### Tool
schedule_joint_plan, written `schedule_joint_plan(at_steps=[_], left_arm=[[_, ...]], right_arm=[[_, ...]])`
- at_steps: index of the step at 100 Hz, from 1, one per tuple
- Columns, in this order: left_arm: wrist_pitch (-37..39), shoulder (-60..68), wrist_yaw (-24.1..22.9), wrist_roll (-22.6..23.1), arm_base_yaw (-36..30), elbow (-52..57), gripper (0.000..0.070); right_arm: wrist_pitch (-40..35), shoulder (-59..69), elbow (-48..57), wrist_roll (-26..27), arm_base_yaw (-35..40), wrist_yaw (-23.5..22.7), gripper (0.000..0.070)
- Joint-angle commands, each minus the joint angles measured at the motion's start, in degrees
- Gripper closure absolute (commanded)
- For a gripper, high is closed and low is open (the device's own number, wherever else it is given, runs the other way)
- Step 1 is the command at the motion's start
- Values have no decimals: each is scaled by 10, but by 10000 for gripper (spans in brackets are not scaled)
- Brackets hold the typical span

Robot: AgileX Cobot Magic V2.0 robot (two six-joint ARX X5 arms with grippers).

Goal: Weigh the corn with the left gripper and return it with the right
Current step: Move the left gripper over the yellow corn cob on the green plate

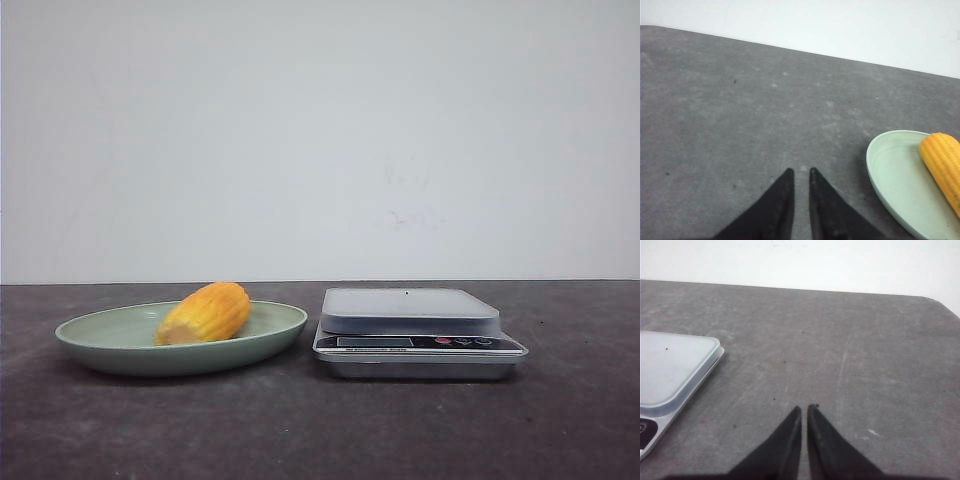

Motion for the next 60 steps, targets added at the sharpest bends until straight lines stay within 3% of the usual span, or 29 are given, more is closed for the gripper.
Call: schedule_joint_plan(at_steps=[1, 29, 44, 60], left_arm=[[-3, -1, -2, 3, 0, -10, 684], [3, -1, -1, -6, 0, -10, 688], [8, 3, 2, -73, 0, 21, 686], [13, 69, 4, -102, 0, 152, 685]], right_arm=[[3, -1, -1, 32, 2, 2, 689], [6, -1, -1, 89, 2, 0, 694], [-13, 9, 52, 178, 2, 2, 697], [-38, 76, 173, 228, 2, 1, 697]])
